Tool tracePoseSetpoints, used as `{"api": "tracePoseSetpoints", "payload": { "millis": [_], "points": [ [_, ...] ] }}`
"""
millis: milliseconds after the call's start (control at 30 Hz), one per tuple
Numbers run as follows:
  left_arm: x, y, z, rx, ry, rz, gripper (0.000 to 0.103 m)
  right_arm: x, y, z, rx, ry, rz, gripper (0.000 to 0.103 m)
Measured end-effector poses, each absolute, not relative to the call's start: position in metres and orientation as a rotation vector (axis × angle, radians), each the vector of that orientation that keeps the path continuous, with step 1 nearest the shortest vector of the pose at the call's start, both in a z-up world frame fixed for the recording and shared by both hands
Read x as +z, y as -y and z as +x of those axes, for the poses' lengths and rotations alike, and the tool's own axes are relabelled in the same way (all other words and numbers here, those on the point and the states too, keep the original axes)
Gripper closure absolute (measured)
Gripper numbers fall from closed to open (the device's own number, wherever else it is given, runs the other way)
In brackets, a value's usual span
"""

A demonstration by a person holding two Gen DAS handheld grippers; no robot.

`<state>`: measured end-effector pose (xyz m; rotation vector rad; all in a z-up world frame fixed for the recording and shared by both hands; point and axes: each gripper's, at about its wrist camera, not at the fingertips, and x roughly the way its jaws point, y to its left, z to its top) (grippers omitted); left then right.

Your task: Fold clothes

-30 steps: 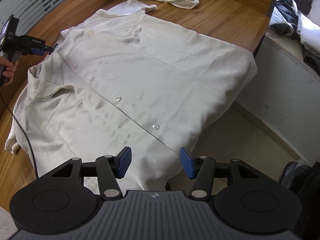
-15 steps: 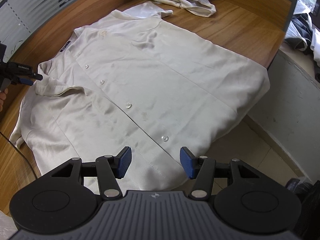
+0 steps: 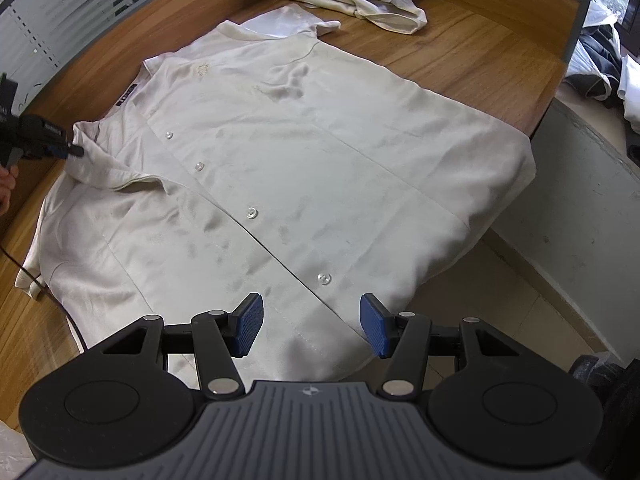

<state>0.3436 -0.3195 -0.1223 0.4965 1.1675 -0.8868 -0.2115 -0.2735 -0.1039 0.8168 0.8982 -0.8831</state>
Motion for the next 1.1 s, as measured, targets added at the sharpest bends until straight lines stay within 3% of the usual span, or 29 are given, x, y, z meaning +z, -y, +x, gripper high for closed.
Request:
{"api": "tracePoseSetpoints", "payload": {
  "millis": [167, 500, 600, 833, 1100],
  "points": [
    [-0.118, 0.348, 0.351, -0.895, -1.205, 0.427, 0.082, -0.105, 0.271, -0.214, -0.89, -0.896, 0.824, 0.043],
    [-0.098, 0.383, 0.341, -0.999, -1.101, 0.354, 0.06, -0.106, 0.269, -0.226, -0.924, -0.886, 0.847, 0.043],
    [-0.092, 0.386, 0.338, -1.033, -1.055, 0.357, 0.043, -0.108, 0.268, -0.228, -0.928, -0.887, 0.855, 0.043],
    [-0.083, 0.382, 0.341, -1.052, -1.035, 0.315, 0.037, -0.109, 0.268, -0.228, -0.928, -0.885, 0.861, 0.043],
    [-0.087, 0.372, 0.317, -1.138, -0.889, 0.672, 0.035, -0.109, 0.268, -0.233, -0.939, -0.877, 0.871, 0.043]
  ]
}}
